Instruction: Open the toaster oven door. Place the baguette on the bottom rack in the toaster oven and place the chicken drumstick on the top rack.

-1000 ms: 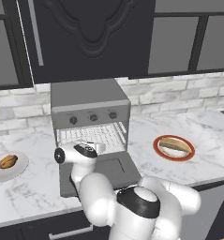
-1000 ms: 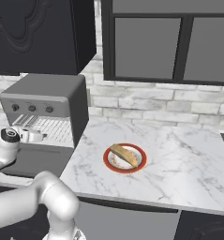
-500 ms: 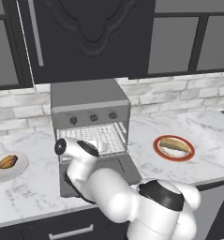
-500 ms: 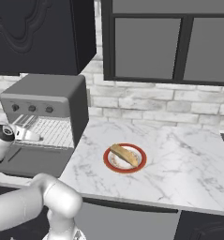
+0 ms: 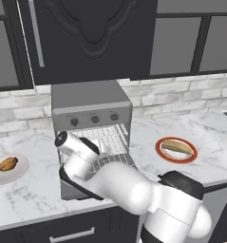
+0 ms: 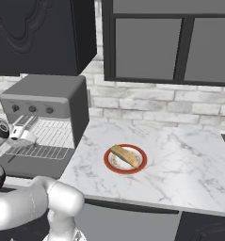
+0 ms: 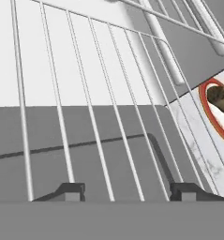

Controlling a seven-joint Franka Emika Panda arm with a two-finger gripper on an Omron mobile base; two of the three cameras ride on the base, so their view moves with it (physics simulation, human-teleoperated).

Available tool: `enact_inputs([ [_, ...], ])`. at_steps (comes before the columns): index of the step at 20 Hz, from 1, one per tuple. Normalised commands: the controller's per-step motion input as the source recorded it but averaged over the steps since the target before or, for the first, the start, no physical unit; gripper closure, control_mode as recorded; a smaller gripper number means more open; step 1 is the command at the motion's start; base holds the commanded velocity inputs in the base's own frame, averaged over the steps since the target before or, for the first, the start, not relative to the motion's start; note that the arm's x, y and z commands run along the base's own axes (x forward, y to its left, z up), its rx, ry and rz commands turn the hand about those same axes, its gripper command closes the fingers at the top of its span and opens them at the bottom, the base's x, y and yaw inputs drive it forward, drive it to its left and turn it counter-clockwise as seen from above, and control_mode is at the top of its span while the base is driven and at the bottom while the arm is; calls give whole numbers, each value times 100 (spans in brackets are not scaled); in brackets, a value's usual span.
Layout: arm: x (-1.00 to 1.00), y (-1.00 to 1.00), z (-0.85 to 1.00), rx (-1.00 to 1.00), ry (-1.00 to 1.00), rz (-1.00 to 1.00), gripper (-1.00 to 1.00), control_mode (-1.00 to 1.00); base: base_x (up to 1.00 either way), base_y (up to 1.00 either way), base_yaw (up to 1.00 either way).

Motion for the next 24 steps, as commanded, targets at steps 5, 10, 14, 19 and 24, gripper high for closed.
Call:
enact_inputs([
  [5, -79, 3, -77, -4, 21, 1, -100, -100, 0, 0, 0],
  [10, -49, -11, -2, 6, 1, 7, -100, -100, 0, 0, 0],
  [14, -22, -32, 51, 13, -10, 8, -100, -100, 0, 0, 0],
  [19, -31, -62, 47, 21, -6, 6, -100, -100, 0, 0, 0],
  [24, -24, -69, 41, 22, -1, 1, -100, -100, 0, 0, 0],
])
